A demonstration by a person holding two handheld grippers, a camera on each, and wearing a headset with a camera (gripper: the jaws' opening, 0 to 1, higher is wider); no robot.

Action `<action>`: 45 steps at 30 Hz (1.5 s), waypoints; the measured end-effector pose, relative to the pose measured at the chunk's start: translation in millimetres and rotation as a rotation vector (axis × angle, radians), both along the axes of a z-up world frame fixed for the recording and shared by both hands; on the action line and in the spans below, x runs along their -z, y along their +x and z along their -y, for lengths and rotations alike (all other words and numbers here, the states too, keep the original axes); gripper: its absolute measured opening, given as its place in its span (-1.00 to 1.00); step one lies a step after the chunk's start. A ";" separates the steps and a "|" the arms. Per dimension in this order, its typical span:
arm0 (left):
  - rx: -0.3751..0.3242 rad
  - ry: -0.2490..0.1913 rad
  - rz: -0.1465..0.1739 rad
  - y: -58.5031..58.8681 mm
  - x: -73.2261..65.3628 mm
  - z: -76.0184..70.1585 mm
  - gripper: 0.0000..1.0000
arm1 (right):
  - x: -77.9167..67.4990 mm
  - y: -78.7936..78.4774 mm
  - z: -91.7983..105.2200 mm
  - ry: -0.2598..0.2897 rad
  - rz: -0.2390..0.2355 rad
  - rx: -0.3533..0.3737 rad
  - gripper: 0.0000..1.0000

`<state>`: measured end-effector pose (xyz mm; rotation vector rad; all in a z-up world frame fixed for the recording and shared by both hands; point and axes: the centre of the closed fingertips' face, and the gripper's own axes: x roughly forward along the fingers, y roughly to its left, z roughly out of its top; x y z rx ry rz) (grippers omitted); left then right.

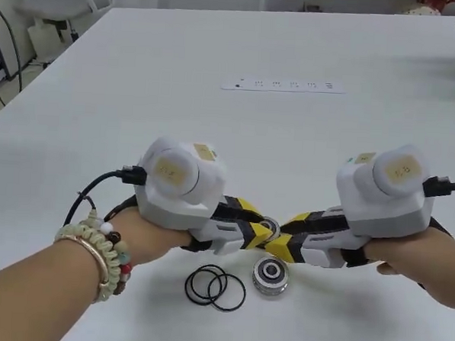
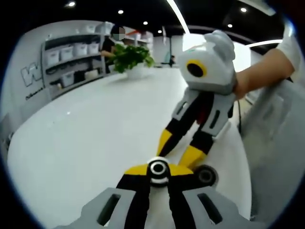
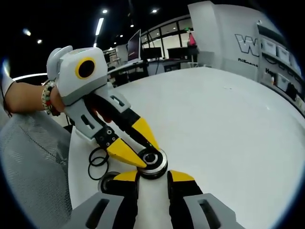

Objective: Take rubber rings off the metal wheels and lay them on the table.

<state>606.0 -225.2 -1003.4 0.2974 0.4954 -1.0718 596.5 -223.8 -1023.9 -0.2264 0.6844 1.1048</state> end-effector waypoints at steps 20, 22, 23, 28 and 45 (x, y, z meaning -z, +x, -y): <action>-0.021 -0.013 0.008 1.9 0.1 0.1 -0.71 | -0.2 -1.1 2.5 -0.055 0.049 -0.034 -0.70; -0.021 -0.015 0.009 1.7 0.1 0.1 -0.71 | -0.3 -1.2 3.1 -0.060 0.052 -0.038 -0.72; -0.021 -0.015 0.009 1.7 0.2 -0.1 -0.71 | -0.5 -1.5 3.4 -0.062 0.057 -0.042 -0.74; -0.024 -0.015 0.009 1.7 0.4 -0.2 -0.71 | -0.5 -1.6 3.3 -0.071 0.067 -0.050 -0.77; -0.032 -0.015 0.010 1.7 0.6 -1.0 -0.71 | -0.1 -2.0 3.9 -0.112 0.120 -0.096 -0.83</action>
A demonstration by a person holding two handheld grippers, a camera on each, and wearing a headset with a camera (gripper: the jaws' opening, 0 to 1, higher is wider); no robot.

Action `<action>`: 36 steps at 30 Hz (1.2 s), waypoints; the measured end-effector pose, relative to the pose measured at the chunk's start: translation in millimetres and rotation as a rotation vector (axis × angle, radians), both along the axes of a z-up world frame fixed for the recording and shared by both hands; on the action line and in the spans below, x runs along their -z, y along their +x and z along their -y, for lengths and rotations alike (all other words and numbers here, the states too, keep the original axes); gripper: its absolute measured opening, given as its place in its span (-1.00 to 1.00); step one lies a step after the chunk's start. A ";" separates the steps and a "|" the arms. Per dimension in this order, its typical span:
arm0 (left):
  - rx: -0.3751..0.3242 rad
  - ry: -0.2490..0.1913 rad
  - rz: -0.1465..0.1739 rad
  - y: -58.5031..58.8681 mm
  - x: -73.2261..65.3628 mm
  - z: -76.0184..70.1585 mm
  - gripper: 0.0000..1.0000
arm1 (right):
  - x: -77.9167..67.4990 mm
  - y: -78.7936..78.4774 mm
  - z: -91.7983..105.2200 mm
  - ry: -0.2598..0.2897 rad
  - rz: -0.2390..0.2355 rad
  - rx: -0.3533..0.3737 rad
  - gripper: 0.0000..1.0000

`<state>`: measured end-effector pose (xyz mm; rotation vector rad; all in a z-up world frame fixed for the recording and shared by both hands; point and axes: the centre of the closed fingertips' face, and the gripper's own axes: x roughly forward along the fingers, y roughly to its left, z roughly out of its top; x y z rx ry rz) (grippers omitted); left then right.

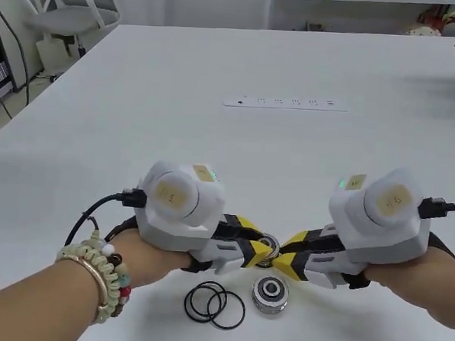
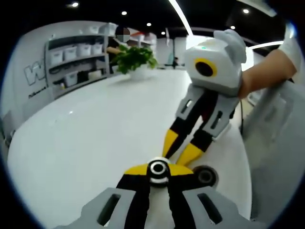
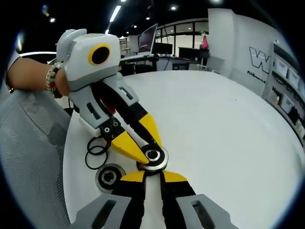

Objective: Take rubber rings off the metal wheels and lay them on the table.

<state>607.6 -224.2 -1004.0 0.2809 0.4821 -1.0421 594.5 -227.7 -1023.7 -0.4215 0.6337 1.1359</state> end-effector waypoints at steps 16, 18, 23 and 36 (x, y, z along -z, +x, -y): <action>-0.002 0.004 0.004 -1.1 -0.3 -0.5 -0.71 | 1.1 0.7 1.8 -0.010 0.006 0.001 -0.98; -0.006 0.004 0.005 -0.7 -0.3 -0.8 -0.71 | 1.2 3.3 2.1 -0.037 0.053 -0.011 -1.00; -0.011 0.004 0.003 0.0 -0.4 -2.3 -0.72 | 1.2 6.3 2.2 -0.027 0.017 0.047 -1.00; 0.001 0.019 0.023 -0.7 -0.1 -1.8 -0.72 | 2.1 9.7 5.6 0.073 -0.152 0.207 -1.00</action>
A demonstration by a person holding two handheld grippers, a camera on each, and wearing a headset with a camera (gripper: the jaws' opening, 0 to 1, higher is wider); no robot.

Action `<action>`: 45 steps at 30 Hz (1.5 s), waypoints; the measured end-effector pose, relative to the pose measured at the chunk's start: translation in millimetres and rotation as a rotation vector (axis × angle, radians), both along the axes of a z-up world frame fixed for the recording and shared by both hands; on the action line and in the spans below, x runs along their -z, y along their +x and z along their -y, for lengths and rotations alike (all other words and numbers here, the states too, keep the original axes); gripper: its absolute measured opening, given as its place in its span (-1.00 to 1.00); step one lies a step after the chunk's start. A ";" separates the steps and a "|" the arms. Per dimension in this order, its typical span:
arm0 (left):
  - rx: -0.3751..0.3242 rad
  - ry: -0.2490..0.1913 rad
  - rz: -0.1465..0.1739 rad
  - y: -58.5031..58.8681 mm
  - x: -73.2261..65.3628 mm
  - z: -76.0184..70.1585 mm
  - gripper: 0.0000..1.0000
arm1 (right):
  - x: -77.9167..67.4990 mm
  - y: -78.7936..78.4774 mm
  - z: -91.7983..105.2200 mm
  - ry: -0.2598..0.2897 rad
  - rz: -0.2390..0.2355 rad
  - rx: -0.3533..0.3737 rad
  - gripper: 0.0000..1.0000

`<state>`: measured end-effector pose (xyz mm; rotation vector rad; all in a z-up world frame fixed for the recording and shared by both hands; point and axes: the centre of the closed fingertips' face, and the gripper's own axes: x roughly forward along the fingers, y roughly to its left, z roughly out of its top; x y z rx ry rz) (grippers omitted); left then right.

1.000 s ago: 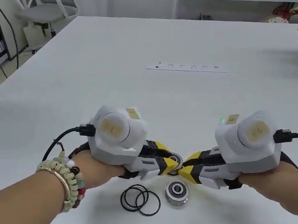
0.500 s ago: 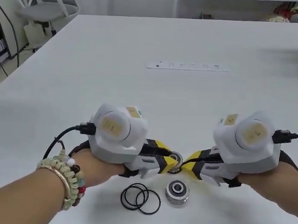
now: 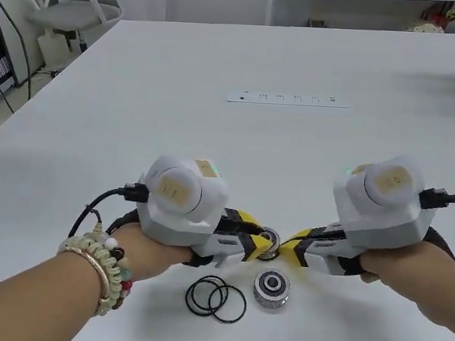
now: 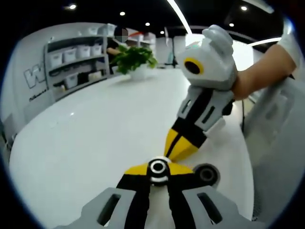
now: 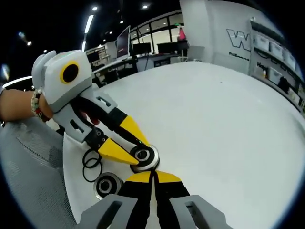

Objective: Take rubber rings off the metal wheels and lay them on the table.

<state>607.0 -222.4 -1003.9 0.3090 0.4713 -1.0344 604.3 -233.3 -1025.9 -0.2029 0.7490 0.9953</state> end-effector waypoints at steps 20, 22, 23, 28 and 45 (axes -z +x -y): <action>0.001 0.000 0.007 -0.9 0.1 -0.4 -0.72 | -16.6 1.3 0.6 0.212 -0.166 0.180 -1.00; 0.000 -0.001 0.007 -0.7 0.1 -0.4 -0.72 | -17.9 1.4 -0.9 0.220 -0.175 0.181 -1.00; -0.001 -0.002 0.007 -0.8 0.1 -0.4 -0.73 | -18.9 1.2 -2.3 0.228 -0.182 0.185 -1.00; 0.002 -0.005 0.016 -0.6 0.0 -1.5 -0.73 | -20.4 0.8 -3.5 0.230 -0.198 0.195 -1.00; -0.004 -0.008 0.015 -1.0 -0.4 -2.7 -0.73 | -23.8 0.1 -9.3 0.217 -0.176 0.176 -1.00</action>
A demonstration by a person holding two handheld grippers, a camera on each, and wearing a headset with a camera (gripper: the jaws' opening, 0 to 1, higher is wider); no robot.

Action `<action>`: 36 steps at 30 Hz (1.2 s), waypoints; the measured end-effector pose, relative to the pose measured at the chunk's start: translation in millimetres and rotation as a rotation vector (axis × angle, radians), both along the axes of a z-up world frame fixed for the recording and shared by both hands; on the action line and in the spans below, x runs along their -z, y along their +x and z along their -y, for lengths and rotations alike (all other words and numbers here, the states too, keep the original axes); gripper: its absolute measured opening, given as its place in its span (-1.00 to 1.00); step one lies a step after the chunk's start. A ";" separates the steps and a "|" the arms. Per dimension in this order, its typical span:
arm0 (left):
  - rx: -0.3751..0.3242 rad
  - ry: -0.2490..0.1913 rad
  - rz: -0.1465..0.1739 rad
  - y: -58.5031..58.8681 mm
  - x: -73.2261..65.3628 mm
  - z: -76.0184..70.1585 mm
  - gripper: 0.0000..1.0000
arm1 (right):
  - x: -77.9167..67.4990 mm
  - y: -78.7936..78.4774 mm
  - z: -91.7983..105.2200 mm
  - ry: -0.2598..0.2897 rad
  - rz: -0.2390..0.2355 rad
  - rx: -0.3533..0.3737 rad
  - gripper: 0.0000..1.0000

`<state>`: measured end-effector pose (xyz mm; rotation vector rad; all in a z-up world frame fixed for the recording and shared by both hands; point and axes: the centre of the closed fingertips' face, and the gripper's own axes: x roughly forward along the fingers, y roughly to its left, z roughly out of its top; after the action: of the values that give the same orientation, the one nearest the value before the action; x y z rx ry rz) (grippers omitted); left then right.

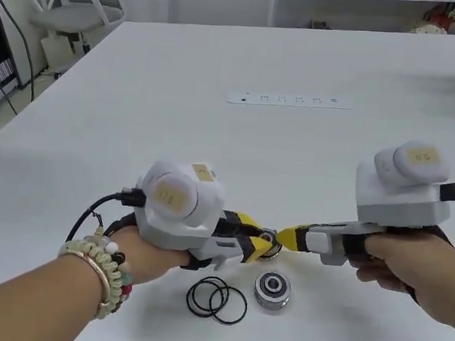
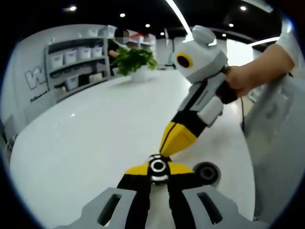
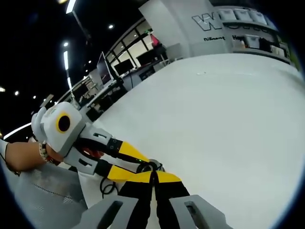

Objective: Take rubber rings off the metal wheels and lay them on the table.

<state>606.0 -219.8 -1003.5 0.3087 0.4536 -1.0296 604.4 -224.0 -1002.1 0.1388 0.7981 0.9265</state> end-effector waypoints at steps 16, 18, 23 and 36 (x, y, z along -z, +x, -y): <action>-0.004 -0.005 0.004 0.9 0.4 0.6 -0.73 | -14.9 5.2 -8.1 0.005 0.084 -0.034 -1.00; -0.007 -0.003 0.006 0.9 0.3 0.9 -0.73 | -13.7 1.5 -12.2 0.038 0.081 -0.051 -1.00; -0.007 0.022 -0.016 -0.2 -0.7 1.4 -0.72 | -11.0 3.2 -5.7 0.000 0.095 -0.041 -1.00; 0.030 0.005 -0.038 -5.1 -31.5 -0.3 -0.50 | -16.7 13.1 2.0 0.008 0.100 0.017 -1.00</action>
<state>600.9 -219.4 -971.9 0.3014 0.4875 -1.0656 617.5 -226.0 -985.4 0.1054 0.6996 0.9142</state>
